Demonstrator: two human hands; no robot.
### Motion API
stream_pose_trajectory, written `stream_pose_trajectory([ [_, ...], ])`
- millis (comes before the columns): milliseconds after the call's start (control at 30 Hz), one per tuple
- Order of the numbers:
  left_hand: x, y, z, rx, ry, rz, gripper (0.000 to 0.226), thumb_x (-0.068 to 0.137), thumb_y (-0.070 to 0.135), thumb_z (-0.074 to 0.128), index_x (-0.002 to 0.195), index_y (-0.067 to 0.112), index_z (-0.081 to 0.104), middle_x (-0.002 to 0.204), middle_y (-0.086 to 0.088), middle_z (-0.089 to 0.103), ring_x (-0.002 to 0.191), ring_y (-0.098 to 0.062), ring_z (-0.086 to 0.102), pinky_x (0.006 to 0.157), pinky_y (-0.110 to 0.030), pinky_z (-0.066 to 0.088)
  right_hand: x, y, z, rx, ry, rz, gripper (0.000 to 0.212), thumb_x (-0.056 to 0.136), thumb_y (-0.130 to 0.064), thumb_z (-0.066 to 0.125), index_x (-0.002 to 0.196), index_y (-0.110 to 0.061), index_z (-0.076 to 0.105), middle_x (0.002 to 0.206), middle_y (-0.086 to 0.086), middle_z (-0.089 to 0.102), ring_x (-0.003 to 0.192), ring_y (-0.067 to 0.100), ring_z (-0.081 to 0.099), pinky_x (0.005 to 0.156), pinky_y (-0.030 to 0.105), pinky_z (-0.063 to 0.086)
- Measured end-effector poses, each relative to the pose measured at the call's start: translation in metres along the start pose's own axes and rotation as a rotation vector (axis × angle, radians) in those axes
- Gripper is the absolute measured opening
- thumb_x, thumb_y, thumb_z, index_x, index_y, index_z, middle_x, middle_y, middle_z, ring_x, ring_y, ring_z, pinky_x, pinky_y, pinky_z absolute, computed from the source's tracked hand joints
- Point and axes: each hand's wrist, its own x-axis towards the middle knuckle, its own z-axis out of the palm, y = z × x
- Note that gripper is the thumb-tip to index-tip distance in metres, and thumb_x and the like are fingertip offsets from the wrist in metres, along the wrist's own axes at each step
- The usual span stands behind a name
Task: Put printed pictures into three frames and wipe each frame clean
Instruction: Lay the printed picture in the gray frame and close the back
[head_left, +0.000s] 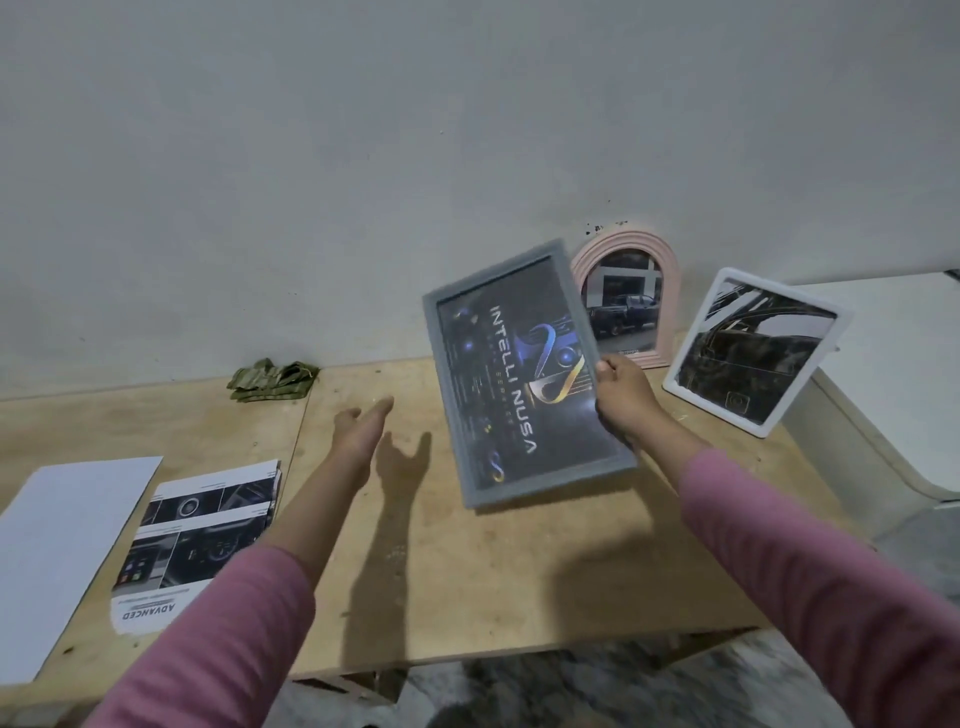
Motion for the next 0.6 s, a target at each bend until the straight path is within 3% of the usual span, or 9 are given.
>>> stream_pose_trajectory([
  [100,-0.002,0.019,0.001,0.091,0.007,0.189,0.072,0.09,0.045,0.058,0.146,0.011,0.029,0.151,-0.009,0.033,0.136,-0.028,0.036,0.106,-0.044,0.033,0.008,-0.013,-0.011,-0.241,-0.16,-0.121,0.02,0.101,-0.02,0.035,0.094,-0.016,0.054,0.077,0.001,0.051,0.07,0.016,0.046,0.064,0.03,0.034],
  [233,0.001,0.031,-0.001,0.332,-0.043,0.414,0.064,0.093,0.043,0.054,0.145,0.01,0.034,0.152,-0.008,0.034,0.138,-0.026,0.034,0.112,-0.04,0.031,0.018,-0.029,-0.018,-0.442,-0.409,-0.228,0.024,0.1,-0.021,0.039,0.084,-0.017,0.057,0.076,0.004,0.054,0.071,0.017,0.049,0.065,0.03,0.036],
  [333,0.003,0.03,-0.007,0.499,-0.232,0.392,0.039,0.101,0.03,0.042,0.131,0.008,0.051,0.136,-0.01,0.052,0.124,-0.025,0.048,0.1,-0.033,0.038,0.026,-0.032,-0.018,-0.497,-0.516,-0.263,0.025,0.099,-0.023,0.042,0.084,-0.013,0.059,0.075,0.006,0.055,0.071,0.019,0.049,0.068,0.032,0.038],
  [433,-0.002,0.015,-0.013,0.494,-0.395,0.275,0.028,0.104,0.022,0.035,0.09,0.013,0.058,0.094,-0.006,0.06,0.09,-0.021,0.054,0.076,-0.029,0.044,0.03,-0.035,-0.014,-0.546,-0.582,-0.274,0.027,0.098,-0.023,0.042,0.08,-0.007,0.054,0.07,0.005,0.048,0.068,0.018,0.044,0.068,0.032,0.036],
  [533,-0.005,-0.003,-0.014,0.318,-0.387,0.21,0.029,0.104,0.022,0.035,0.081,0.014,0.052,0.079,-0.005,0.054,0.074,-0.019,0.049,0.065,-0.029,0.043,0.033,-0.032,-0.006,-0.573,-0.556,-0.274,0.028,0.098,-0.022,0.044,0.084,0.0,0.055,0.073,0.005,0.05,0.073,0.02,0.047,0.065,0.03,0.034],
  [600,-0.004,-0.01,-0.014,0.238,-0.313,0.222,0.031,0.103,0.02,0.036,0.078,0.014,0.053,0.075,-0.006,0.055,0.068,-0.019,0.048,0.061,-0.029,0.039,0.036,-0.024,0.0,-0.564,-0.453,-0.292,0.023,0.095,-0.027,0.048,0.087,-0.007,0.058,0.082,0.003,0.057,0.084,0.024,0.054,0.072,0.031,0.041],
])
